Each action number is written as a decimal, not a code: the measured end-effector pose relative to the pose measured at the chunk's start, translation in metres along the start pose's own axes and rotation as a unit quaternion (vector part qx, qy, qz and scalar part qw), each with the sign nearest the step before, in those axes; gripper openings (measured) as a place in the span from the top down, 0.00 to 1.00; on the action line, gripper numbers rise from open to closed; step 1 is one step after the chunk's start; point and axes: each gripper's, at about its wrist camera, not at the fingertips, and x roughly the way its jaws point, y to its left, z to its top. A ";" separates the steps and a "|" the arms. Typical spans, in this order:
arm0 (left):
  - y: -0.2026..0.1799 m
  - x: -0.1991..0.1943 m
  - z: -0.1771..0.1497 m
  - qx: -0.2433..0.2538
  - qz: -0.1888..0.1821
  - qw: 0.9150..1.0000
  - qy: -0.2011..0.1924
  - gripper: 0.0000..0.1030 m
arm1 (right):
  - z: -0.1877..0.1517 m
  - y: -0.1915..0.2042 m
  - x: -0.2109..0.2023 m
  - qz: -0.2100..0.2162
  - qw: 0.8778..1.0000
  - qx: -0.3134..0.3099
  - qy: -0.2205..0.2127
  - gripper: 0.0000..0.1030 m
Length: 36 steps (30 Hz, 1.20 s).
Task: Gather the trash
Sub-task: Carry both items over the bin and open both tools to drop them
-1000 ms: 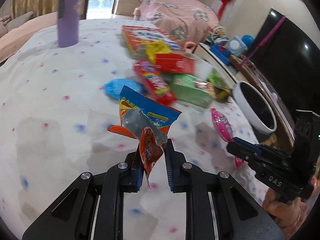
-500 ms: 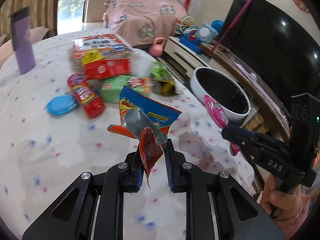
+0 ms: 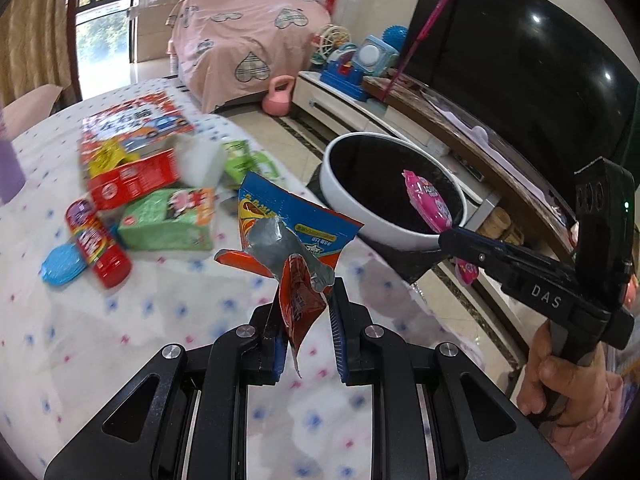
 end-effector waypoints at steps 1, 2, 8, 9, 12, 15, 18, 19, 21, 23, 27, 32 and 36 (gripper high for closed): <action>-0.002 0.002 0.001 0.003 -0.001 1.000 0.002 0.83 | 0.002 -0.004 -0.001 -0.002 1.000 0.002 -0.002 0.80; -0.005 0.005 0.004 0.006 -0.004 1.000 0.003 0.83 | 0.003 -0.007 -0.002 -0.004 1.000 0.004 -0.004 0.80; -0.021 0.018 0.016 0.017 -0.011 1.000 0.009 0.83 | 0.014 -0.027 -0.003 -0.018 1.000 0.012 -0.010 0.80; -0.024 0.020 0.019 0.020 -0.013 1.000 0.010 0.83 | 0.017 -0.030 -0.002 -0.021 1.000 0.014 -0.011 0.80; -0.032 0.027 0.029 0.028 -0.015 0.999 0.012 0.83 | 0.021 -0.040 -0.001 -0.026 0.999 0.018 -0.011 0.80; -0.041 0.033 0.038 0.036 -0.017 0.999 0.010 0.83 | 0.028 -0.051 0.001 -0.029 0.999 0.024 -0.012 0.80; -0.049 0.043 0.049 0.042 -0.021 0.999 0.013 0.83 | 0.033 -0.060 0.004 -0.034 0.999 0.028 -0.010 0.80; -0.051 0.047 0.053 0.043 -0.023 0.999 0.015 0.83 | 0.035 -0.062 0.005 -0.036 0.999 0.029 -0.009 0.80; -0.055 0.055 0.061 0.045 -0.026 0.998 0.020 0.83 | 0.039 -0.068 0.009 -0.040 0.999 0.031 -0.007 0.80; -0.060 0.063 0.067 0.049 -0.025 0.998 0.023 0.83 | 0.043 -0.073 0.011 -0.043 0.998 0.033 -0.006 0.80; -0.065 0.077 0.075 0.052 -0.028 0.998 0.031 0.83 | 0.050 -0.084 0.015 -0.050 0.998 0.035 -0.006 0.80; -0.068 0.094 0.081 0.051 -0.029 0.997 0.043 0.83 | 0.056 -0.092 0.020 -0.055 0.998 0.037 -0.003 0.80; -0.068 0.101 0.083 0.049 -0.028 0.997 0.049 0.83 | 0.059 -0.096 0.026 -0.058 0.998 0.037 0.000 0.80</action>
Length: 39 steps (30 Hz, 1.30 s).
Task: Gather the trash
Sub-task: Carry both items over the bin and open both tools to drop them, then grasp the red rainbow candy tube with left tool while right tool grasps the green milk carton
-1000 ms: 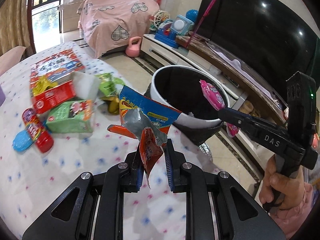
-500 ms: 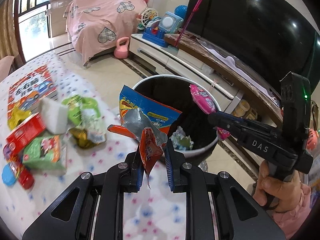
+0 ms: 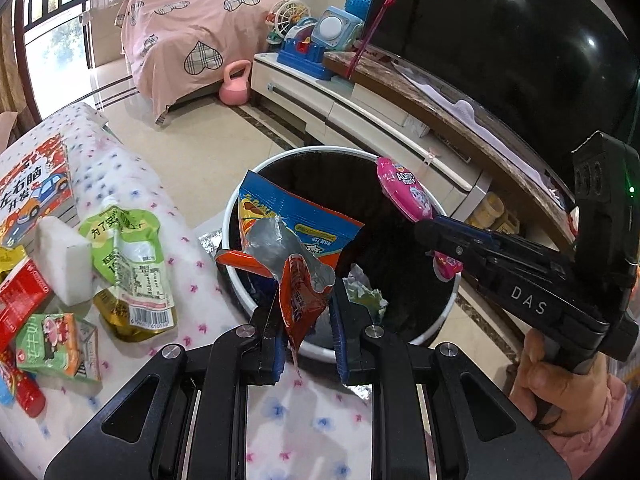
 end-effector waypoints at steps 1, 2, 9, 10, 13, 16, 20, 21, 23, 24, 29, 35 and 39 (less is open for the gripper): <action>-0.001 0.001 0.000 0.000 0.000 1.000 0.001 0.83 | 0.001 0.000 0.001 0.000 1.000 0.001 0.001 0.80; -0.001 0.003 0.000 0.000 0.000 1.000 0.003 0.83 | 0.000 -0.001 0.002 -0.001 1.000 0.002 0.002 0.80; -0.001 0.009 0.000 -0.012 0.001 1.000 0.008 0.62 | 0.002 -0.007 0.011 -0.003 1.000 0.007 0.009 0.80; 0.000 0.009 0.000 -0.013 0.003 1.000 0.007 0.52 | 0.002 -0.008 0.012 -0.004 1.000 0.008 0.010 0.77; 0.001 0.001 -0.002 -0.017 0.002 1.000 -0.002 0.45 | 0.003 -0.013 0.016 0.001 1.000 0.018 0.015 0.69; 0.005 -0.007 -0.007 -0.020 0.003 1.000 -0.010 0.40 | 0.001 -0.017 0.013 0.003 1.000 0.028 0.011 0.55; 0.015 -0.025 -0.024 -0.034 0.006 0.999 -0.021 0.34 | -0.002 -0.011 0.002 0.011 0.999 0.033 -0.005 0.43; 0.019 -0.028 -0.028 -0.039 0.007 0.999 -0.022 0.34 | -0.004 -0.008 -0.002 0.015 0.999 0.034 -0.011 0.33; 0.030 -0.037 -0.040 -0.058 0.009 0.998 -0.024 0.31 | -0.007 0.000 -0.007 0.025 0.999 0.034 -0.019 0.24; 0.035 -0.040 -0.045 -0.065 0.010 0.998 -0.025 0.31 | -0.009 0.005 -0.009 0.030 0.999 0.032 -0.022 0.23; 0.069 -0.062 -0.074 -0.110 0.029 0.993 -0.028 0.31 | -0.021 0.034 -0.014 0.056 0.998 0.025 -0.030 0.16; 0.110 -0.087 -0.107 -0.167 0.051 0.984 -0.039 0.31 | -0.036 0.072 -0.011 0.090 0.996 0.007 -0.017 0.16; 0.133 -0.101 -0.127 -0.191 0.067 0.978 -0.044 0.31 | -0.046 0.096 -0.002 0.108 0.994 -0.005 -0.001 0.16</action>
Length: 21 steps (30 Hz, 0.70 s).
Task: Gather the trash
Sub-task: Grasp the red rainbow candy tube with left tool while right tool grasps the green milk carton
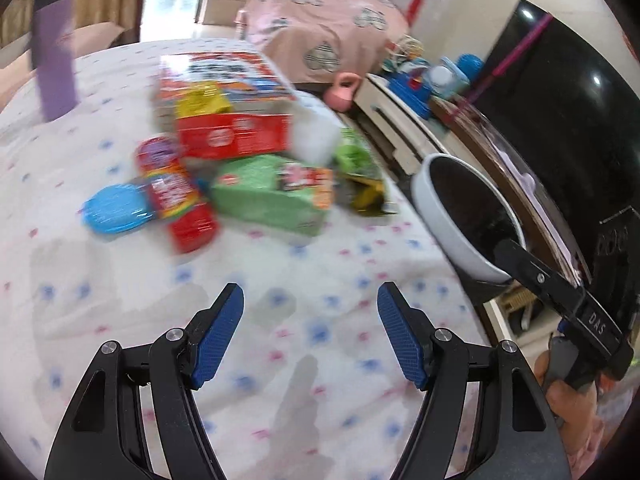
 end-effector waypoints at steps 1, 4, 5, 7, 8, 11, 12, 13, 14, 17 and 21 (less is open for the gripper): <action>0.007 -0.002 -0.002 -0.006 0.002 1.000 -0.001 0.31 | -0.002 0.004 0.003 0.003 1.000 -0.002 0.003 0.16; 0.026 -0.007 -0.005 -0.022 0.012 1.000 -0.003 0.31 | -0.009 0.021 0.011 0.012 1.000 -0.012 0.014 0.16; 0.032 -0.008 -0.005 -0.027 0.013 1.000 -0.003 0.31 | -0.011 0.025 0.014 0.015 1.000 -0.015 0.017 0.16; 0.040 -0.011 -0.007 -0.034 0.018 0.999 -0.004 0.31 | -0.015 0.035 0.019 0.021 0.999 -0.023 0.024 0.16; 0.044 -0.013 -0.008 -0.036 0.019 0.999 -0.005 0.31 | -0.017 0.040 0.022 0.024 0.999 -0.028 0.026 0.16; 0.054 -0.016 -0.007 -0.042 0.025 0.999 -0.006 0.31 | -0.018 0.053 0.030 0.032 0.998 -0.045 0.034 0.16; 0.057 -0.016 -0.006 -0.044 0.027 0.999 -0.006 0.31 | -0.019 0.057 0.032 0.034 0.997 -0.052 0.037 0.16; 0.060 -0.017 -0.004 -0.046 0.029 0.999 -0.007 0.31 | -0.019 0.061 0.035 0.036 0.997 -0.062 0.039 0.16; 0.062 -0.017 -0.003 -0.047 0.031 0.998 -0.008 0.31 | -0.018 0.065 0.038 0.039 0.996 -0.072 0.042 0.16; 0.068 -0.014 0.005 -0.050 0.039 0.998 -0.008 0.31 | -0.016 0.075 0.045 0.044 0.993 -0.096 0.046 0.16; 0.075 -0.008 0.018 -0.057 0.043 0.997 -0.006 0.31 | -0.011 0.084 0.054 0.050 0.990 -0.121 0.052 0.16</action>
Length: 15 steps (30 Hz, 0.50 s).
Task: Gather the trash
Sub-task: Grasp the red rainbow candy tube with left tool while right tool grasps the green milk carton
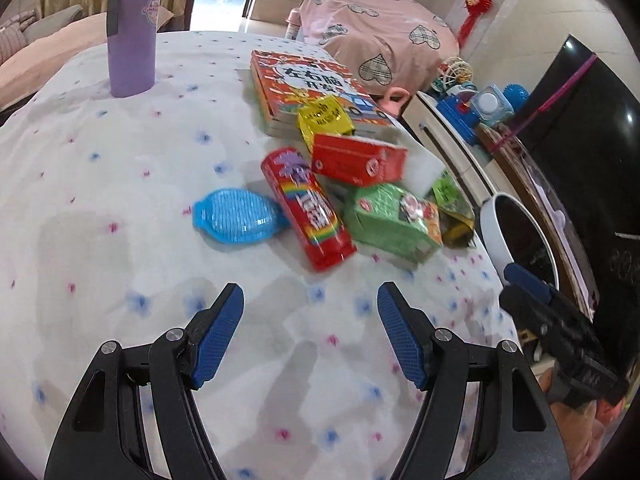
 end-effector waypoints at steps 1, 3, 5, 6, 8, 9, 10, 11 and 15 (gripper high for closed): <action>0.001 0.004 0.005 -0.003 0.000 1.000 0.003 0.31 | 0.001 0.000 0.001 0.003 1.000 -0.004 0.001 0.16; 0.001 0.011 0.014 -0.006 0.000 1.000 0.004 0.31 | 0.004 0.002 0.006 0.008 1.000 -0.017 0.003 0.16; 0.000 0.020 0.023 -0.005 0.010 1.000 0.006 0.31 | 0.006 0.004 0.011 0.010 1.000 -0.027 0.008 0.16; -0.001 0.026 0.028 -0.004 0.014 1.000 0.007 0.31 | 0.008 0.004 0.014 0.012 0.999 -0.030 0.010 0.16; -0.003 0.037 0.035 0.002 0.022 1.000 0.013 0.31 | 0.009 0.003 0.019 0.013 0.999 -0.032 0.016 0.16; -0.004 0.044 0.039 0.009 0.031 0.999 0.015 0.31 | 0.009 0.003 0.021 0.014 0.999 -0.032 0.018 0.16; -0.005 0.048 0.041 0.014 0.039 0.999 0.016 0.32 | 0.009 0.002 0.023 0.016 0.999 -0.031 0.020 0.16; -0.006 0.051 0.041 0.018 0.044 0.999 0.017 0.33 | 0.009 0.002 0.026 0.018 0.999 -0.031 0.022 0.16; -0.002 0.057 0.036 0.037 0.039 0.998 0.025 0.60 | 0.012 0.003 0.031 0.029 0.999 -0.037 0.026 0.16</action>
